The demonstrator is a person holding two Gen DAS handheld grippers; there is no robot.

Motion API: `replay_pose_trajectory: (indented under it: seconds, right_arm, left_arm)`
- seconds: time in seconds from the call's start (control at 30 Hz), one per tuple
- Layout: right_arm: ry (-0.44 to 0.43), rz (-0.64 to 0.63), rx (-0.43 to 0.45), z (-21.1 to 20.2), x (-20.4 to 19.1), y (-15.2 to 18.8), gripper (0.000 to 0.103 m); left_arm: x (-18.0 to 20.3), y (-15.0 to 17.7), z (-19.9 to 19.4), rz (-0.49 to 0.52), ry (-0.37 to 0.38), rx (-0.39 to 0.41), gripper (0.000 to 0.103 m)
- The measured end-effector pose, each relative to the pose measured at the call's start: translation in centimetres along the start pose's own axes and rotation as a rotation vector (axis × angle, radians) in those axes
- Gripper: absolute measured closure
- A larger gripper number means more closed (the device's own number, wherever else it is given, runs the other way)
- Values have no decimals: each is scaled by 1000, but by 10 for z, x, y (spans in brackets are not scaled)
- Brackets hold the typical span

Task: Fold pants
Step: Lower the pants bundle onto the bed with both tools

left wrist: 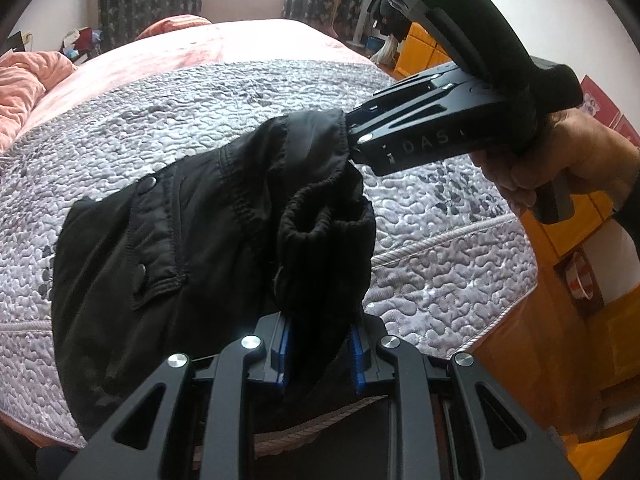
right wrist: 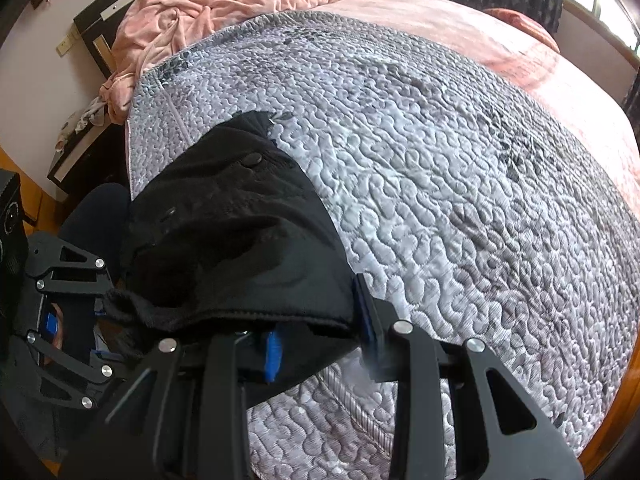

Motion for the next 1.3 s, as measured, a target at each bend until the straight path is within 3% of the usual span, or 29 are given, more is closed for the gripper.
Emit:
replay_pose_trajectory:
  seconds: [0.7,1.0,1.2,1.3]
  right_arm:
    - [35,55,-47,37,17,32,72]
    - [119,14,-87,39,18,34,69]
    - [190,82,-97,21,27,48,45]
    - [191,251,-145,9,43,66,20]
  left_arm:
    - [-1,24,53,60,-34,-86,80]
    - [1,28,61,79,-64,-99,77]
    - [4,32,63,95,-51,-113,71]
    - [3,33,52,50,24,-117,61]
Point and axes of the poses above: each gripper's, at about its wrist camera, not at the fingertips, and z roughly the way its jaws point, x to its right, y to its underside, the point moved 7 cm from there along z, roughly the way its jaws point, and after that the axes turned 11 degrees about y, right-handed, at the moved point
